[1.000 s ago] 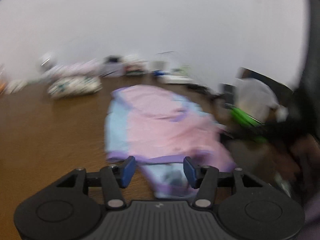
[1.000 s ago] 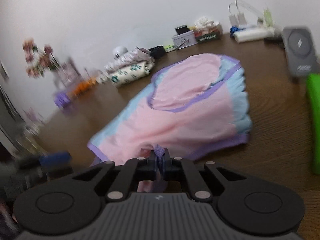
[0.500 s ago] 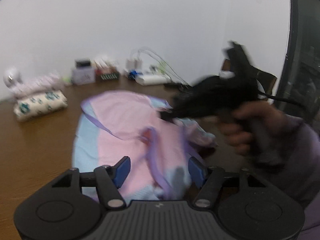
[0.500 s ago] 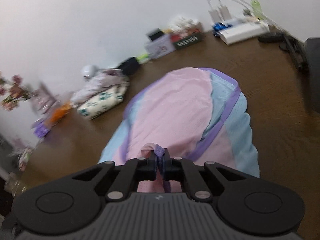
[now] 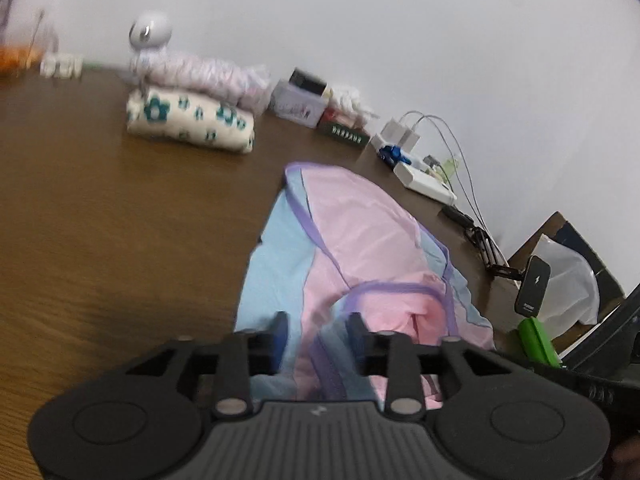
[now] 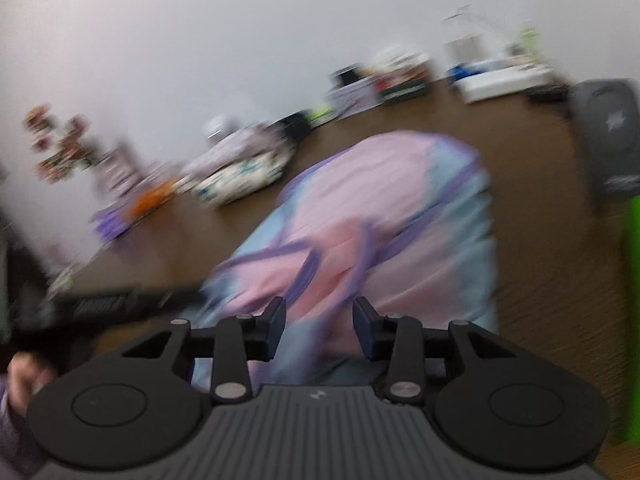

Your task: Fold clothes

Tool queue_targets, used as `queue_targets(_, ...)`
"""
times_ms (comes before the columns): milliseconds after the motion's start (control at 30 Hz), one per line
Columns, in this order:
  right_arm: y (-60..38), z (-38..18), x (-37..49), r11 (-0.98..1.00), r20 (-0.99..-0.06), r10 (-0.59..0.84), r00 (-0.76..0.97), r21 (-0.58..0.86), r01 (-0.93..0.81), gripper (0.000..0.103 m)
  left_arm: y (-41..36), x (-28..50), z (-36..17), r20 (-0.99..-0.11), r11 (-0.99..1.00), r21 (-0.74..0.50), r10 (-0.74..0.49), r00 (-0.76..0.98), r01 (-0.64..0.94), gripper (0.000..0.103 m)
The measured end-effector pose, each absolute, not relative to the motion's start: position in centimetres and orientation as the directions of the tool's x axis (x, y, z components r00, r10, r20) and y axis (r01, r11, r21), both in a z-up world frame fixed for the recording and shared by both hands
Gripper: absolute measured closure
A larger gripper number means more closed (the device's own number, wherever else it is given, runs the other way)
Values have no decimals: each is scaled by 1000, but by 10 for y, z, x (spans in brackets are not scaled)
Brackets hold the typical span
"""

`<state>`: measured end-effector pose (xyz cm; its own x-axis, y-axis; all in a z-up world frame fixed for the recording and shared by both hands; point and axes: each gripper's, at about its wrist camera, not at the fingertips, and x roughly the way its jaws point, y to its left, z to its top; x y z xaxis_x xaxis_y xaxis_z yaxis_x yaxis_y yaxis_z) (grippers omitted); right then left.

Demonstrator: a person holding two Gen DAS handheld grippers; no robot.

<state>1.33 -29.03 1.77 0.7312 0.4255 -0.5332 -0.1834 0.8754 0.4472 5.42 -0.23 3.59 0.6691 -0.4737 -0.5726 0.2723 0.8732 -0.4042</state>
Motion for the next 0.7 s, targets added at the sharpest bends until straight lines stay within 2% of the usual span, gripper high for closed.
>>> queue_targets(100,-274,16,17,879,-547,443,710,422,-223,65,-18,44,47,-569,886,-317,-463,679,338,47)
queue_targets(200,-258,17,23,888,-553,444,705,379,-261,64,-37,51,47,-608,924,-187,-377,699,335,46)
queue_targets(267,-248,23,20,923,-565,379,733,286,-257,64,-41,64,43,-636,935,-164,-344,691,314,46)
queue_targets(400,-246,37,4,938,-523,346,779,193,-287,64,-50,94,35,-668,918,-135,-363,650,373,47)
queue_targets(433,-247,37,4,934,-528,356,771,192,-300,64,-53,100,32,-679,916,-129,-362,639,381,53)
queue_targets(467,-245,33,6,928,-539,371,756,199,-314,64,-55,104,29,-692,918,-125,-353,629,377,84)
queue_targets(500,-242,28,10,926,-555,377,742,202,-320,65,-56,108,26,-705,921,-122,-344,621,371,98)
queue_targets(567,-235,17,17,925,-586,376,718,191,-329,74,-53,103,28,-690,924,-135,-347,636,358,100)
queue_targets(633,-228,9,22,934,-618,346,706,154,-323,91,-49,91,35,-657,925,-145,-355,665,352,100)
queue_targets(700,-228,8,22,946,-618,315,721,138,-295,98,-43,79,43,-635,936,-135,-333,697,325,101)
